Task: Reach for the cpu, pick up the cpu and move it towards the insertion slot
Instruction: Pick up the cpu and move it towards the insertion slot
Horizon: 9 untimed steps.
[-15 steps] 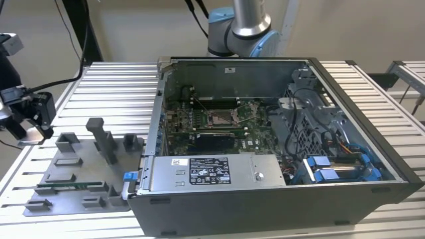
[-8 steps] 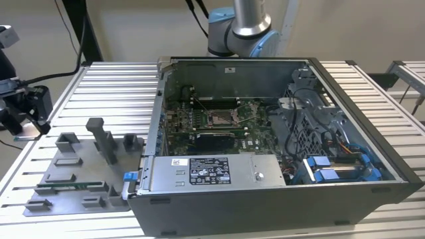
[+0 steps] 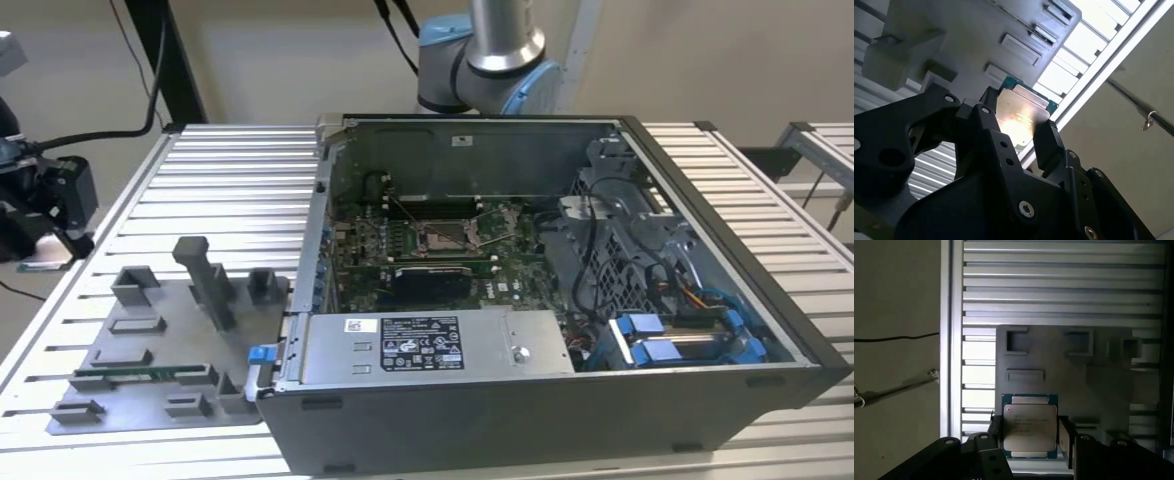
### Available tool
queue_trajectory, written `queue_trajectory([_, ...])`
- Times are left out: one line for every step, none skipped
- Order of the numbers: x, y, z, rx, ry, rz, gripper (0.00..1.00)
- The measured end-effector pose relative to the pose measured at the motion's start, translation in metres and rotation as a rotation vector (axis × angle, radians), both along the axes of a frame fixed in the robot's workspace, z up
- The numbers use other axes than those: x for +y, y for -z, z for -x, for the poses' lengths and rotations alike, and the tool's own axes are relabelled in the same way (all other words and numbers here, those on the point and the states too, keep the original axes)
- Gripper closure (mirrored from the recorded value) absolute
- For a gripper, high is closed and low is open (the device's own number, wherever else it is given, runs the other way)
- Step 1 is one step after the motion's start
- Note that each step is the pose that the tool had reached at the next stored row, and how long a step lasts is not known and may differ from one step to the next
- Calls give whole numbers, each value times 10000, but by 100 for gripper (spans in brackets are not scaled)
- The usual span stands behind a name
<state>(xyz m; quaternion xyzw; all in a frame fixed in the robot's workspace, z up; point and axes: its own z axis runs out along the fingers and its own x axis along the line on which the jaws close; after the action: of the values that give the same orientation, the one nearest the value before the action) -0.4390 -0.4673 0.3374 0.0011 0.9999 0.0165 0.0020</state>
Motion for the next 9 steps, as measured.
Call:
queue_trajectory([0,-18,0,0,0,0,100])
queue_trajectory([0,-35,0,0,0,0,100])
queue_trajectory([0,-51,0,1,0,0,100])
queue_trajectory([0,-68,0,0,0,0,100])
queue_trajectory([0,-85,0,0,0,0,100])
queue_trajectory([0,-103,0,-1,0,0,100])
queue_trajectory([0,-120,0,0,0,0,100])
queue_trajectory([0,-139,0,-1,0,0,100])
queue_trajectory([0,-157,0,-1,0,0,100])
